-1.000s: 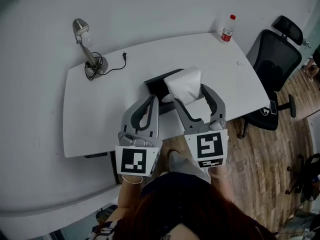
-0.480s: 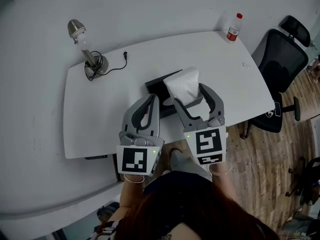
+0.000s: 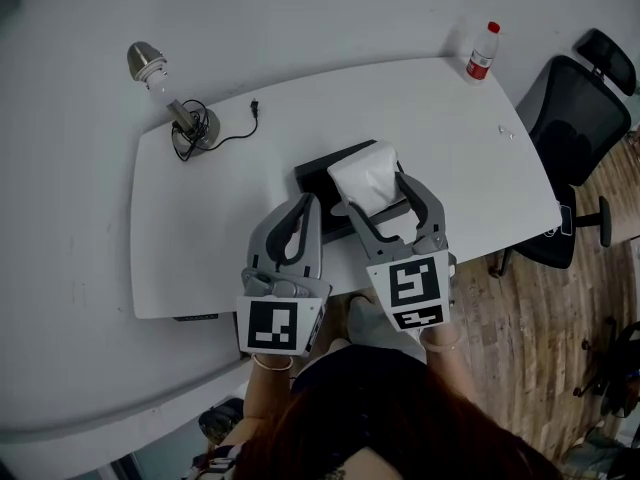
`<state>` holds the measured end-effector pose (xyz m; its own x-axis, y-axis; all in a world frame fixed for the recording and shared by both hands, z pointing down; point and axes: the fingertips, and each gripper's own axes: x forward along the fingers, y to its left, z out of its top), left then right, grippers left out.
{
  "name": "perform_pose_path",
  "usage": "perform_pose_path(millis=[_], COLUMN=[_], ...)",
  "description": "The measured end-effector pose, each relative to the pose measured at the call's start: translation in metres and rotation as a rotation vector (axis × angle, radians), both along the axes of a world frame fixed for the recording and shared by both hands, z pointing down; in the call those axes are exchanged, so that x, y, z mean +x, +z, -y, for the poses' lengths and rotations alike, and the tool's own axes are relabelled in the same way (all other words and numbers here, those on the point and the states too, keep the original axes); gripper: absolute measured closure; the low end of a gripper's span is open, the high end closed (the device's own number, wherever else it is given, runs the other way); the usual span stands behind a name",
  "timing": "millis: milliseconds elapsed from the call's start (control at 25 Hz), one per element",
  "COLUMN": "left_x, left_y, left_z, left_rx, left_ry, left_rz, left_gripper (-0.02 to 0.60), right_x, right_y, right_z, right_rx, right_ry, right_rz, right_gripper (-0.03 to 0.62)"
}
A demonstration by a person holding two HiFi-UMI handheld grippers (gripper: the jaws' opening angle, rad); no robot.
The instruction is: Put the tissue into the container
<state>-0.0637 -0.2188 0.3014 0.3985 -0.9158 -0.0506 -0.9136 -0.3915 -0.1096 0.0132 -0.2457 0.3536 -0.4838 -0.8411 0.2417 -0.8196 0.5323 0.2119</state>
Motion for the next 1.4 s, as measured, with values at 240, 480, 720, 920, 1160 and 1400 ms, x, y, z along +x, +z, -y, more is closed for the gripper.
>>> perform_pose_path(millis=[240,480,720,920,1160,1400], left_x=[0.000,-0.004,-0.007,-0.008,-0.010,-0.013], left_y=[0.011,0.022,0.028,0.035,0.040,0.045], left_z=[0.010,0.018,0.024,0.029,0.034,0.039], left_rx=[-0.024,-0.042,-0.061,-0.080,-0.094,-0.106], left_ry=[-0.007,-0.021,-0.037,-0.041,-0.044,-0.044], left_rz=[0.019,0.030,0.029,0.030,0.027,0.023], left_gripper=[0.554,0.554,0.554,0.554,0.554,0.554], right_x=[0.000,-0.002,-0.005,-0.007,-0.007,-0.011], right_y=[0.016,0.034,0.050,0.060,0.072,0.081], right_z=[0.008,0.015,0.020,0.024,0.029,0.033], right_rx=[-0.044,-0.092,-0.141,-0.177,-0.223,-0.267], right_ry=[-0.009,-0.022,-0.033,-0.031,-0.023,-0.020], right_rz=[-0.006,-0.020,-0.036,-0.047,-0.072,-0.093], right_gripper=[0.266,0.266,0.267,0.267,0.267,0.267])
